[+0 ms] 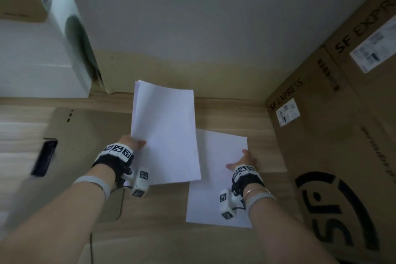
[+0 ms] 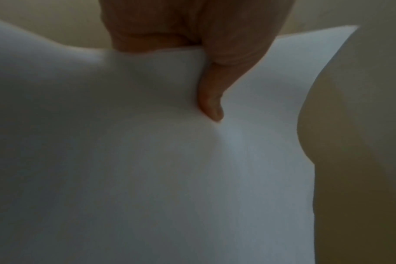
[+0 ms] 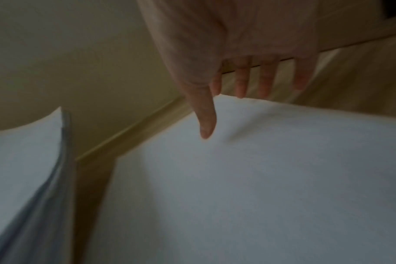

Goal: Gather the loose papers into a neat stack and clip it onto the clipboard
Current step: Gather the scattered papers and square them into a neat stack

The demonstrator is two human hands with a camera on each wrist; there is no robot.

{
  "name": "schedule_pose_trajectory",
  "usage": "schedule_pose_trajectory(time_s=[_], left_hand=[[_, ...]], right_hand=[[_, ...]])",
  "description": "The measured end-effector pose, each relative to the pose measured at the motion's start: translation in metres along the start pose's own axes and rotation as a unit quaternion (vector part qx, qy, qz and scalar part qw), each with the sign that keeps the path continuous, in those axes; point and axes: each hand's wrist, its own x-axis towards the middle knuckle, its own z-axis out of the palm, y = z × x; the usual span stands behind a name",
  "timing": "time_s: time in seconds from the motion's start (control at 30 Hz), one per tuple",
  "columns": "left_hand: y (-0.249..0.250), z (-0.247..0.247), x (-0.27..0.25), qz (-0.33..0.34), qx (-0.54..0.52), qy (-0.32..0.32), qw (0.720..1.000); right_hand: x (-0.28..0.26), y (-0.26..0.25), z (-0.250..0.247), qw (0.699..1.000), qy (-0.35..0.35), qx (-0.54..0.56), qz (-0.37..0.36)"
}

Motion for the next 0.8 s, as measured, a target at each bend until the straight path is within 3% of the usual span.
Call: schedule_pose_trajectory(time_s=[0.07,0.23,0.5,0.67,0.8], left_hand=[[-0.011,0.006,0.001,-0.014,0.036,-0.007,0.999],[-0.025,0.018,0.006,-0.031,0.072,-0.028,0.996],[-0.027,0.025,0.017,-0.039,0.102,-0.038,0.993],[-0.027,0.024,0.023,-0.035,0.103,-0.058,0.992],[-0.025,0.020,0.026,-0.026,0.115,-0.069,0.991]], right_hand=[[-0.003,0.018,0.002,0.998,-0.013,-0.034,0.042],[-0.002,0.031,0.003,0.996,-0.044,-0.061,0.056],[0.015,0.034,-0.004,0.999,-0.022,0.030,-0.007],[0.026,0.032,-0.040,0.988,0.057,0.125,-0.074],[0.033,0.019,-0.070,0.975,0.076,0.189,-0.088]])
